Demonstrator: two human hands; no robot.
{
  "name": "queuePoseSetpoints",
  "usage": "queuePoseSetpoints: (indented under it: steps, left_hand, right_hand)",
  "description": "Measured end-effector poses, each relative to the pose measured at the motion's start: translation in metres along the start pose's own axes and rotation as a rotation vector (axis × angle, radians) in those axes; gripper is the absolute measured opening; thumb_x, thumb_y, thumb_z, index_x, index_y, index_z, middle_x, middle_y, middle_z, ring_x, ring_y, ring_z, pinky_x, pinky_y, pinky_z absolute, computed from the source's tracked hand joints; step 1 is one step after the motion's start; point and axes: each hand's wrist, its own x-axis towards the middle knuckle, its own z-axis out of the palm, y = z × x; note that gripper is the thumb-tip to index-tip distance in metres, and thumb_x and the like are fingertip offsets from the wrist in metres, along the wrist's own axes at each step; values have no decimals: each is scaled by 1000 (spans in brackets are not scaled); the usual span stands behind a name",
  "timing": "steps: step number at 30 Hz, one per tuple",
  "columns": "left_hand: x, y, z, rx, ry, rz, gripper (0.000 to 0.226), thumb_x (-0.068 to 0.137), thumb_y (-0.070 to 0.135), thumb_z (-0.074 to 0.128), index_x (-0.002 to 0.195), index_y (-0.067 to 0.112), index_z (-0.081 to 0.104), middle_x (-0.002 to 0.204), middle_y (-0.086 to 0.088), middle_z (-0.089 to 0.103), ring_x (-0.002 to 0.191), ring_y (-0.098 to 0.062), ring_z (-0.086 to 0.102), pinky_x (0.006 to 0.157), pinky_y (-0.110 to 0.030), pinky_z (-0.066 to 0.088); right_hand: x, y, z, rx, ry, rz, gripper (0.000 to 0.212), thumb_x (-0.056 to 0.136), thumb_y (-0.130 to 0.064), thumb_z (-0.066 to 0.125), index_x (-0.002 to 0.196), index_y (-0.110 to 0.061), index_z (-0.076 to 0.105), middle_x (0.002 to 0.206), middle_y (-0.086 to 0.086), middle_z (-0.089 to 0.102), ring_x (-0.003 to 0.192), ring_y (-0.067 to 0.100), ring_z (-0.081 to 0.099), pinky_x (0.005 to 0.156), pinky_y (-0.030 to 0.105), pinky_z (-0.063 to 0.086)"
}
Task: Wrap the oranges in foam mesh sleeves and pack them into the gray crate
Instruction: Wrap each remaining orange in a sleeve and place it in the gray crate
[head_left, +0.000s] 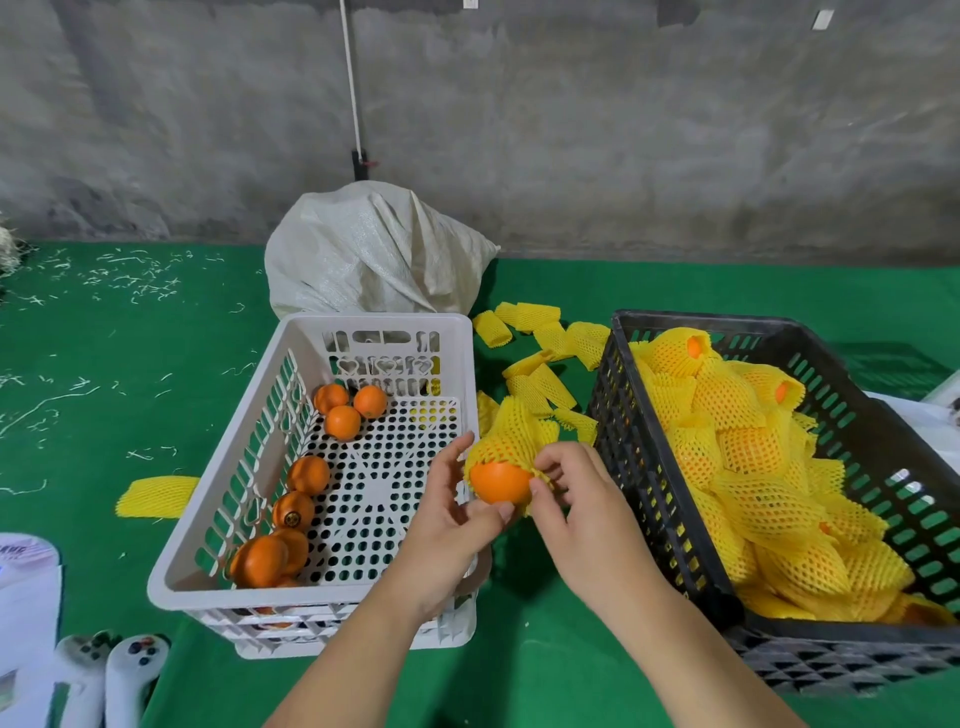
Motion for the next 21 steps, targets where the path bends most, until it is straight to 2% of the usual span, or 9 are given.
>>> queuePoseSetpoints:
  steps: [2, 4, 5, 7, 10, 12, 15, 18, 21]
  left_hand:
    - [-1, 0, 3, 59, -1, 28, 69, 92, 4, 79, 147, 33, 49, 114, -11, 72, 94, -24, 70, 92, -33, 60]
    - [-2, 1, 6, 57, 26, 65, 62, 91, -1, 78, 143, 20, 51, 105, -14, 73, 79, -17, 68, 73, -23, 58]
    - [-2, 1, 8, 55, 47, 88, 60, 90, -5, 77, 140, 14, 51, 100, -11, 72, 78, -14, 67, 70, -21, 56]
    - [-1, 1, 10, 79, 107, 135, 56, 87, -11, 77, 133, 8, 51, 99, -1, 73, 85, -10, 68, 76, -20, 55]
    - [1, 1, 7, 77, 175, 115, 54, 80, 11, 81, 127, 17, 54, 105, -3, 73, 92, -12, 69, 78, -22, 56]
    - [1, 0, 2, 62, 172, 90, 61, 78, 23, 81, 132, 27, 54, 111, -2, 73, 99, -12, 71, 81, -21, 56]
    - [1, -4, -4, 69, 71, 70, 76, 81, 26, 80, 148, 42, 46, 123, 0, 72, 105, -17, 72, 85, -27, 58]
    - [1, -4, -2, 48, 32, 69, 61, 87, 28, 78, 142, 41, 57, 122, -6, 72, 107, -20, 71, 87, -27, 58]
    - [1, -3, 0, 57, 42, 65, 56, 87, 29, 79, 139, 37, 60, 117, -3, 73, 100, -12, 70, 83, -23, 57]
  right_hand:
    - [1, 0, -5, -39, 14, -21, 9, 100, -23, 59, 108, -24, 55, 104, -16, 48, 91, -2, 54, 71, 22, 46]
    - [0, -7, -9, -77, -8, -88, 8, 100, -29, 55, 106, -25, 55, 101, -17, 47, 85, 2, 52, 68, 24, 46]
    - [-1, -12, -8, -102, -35, -139, 10, 99, -33, 53, 105, -26, 54, 100, -18, 46, 85, 3, 51, 68, 25, 47]
    - [-6, -18, -2, -139, -74, -217, 13, 97, -38, 50, 105, -28, 51, 102, -19, 44, 93, 5, 48, 74, 28, 49]
    - [-9, -15, 6, -40, -2, -108, 25, 94, -39, 57, 116, -31, 46, 115, -18, 40, 106, 5, 50, 84, 27, 52]
    - [-10, -8, 9, -9, -12, -21, 45, 92, -38, 62, 131, -37, 40, 125, -21, 37, 111, 1, 50, 88, 27, 55]
    - [-12, -4, 11, 18, -77, -44, 62, 91, -41, 63, 144, -44, 32, 135, -21, 34, 115, -2, 50, 88, 24, 56]
    - [-12, -3, 11, 38, -26, -135, 58, 96, -26, 67, 148, -37, 43, 132, -16, 40, 111, -2, 53, 84, 23, 55]
    - [-9, 2, 7, 62, 117, -172, 39, 99, -5, 61, 135, -19, 64, 116, -10, 54, 102, 1, 59, 81, 28, 55]
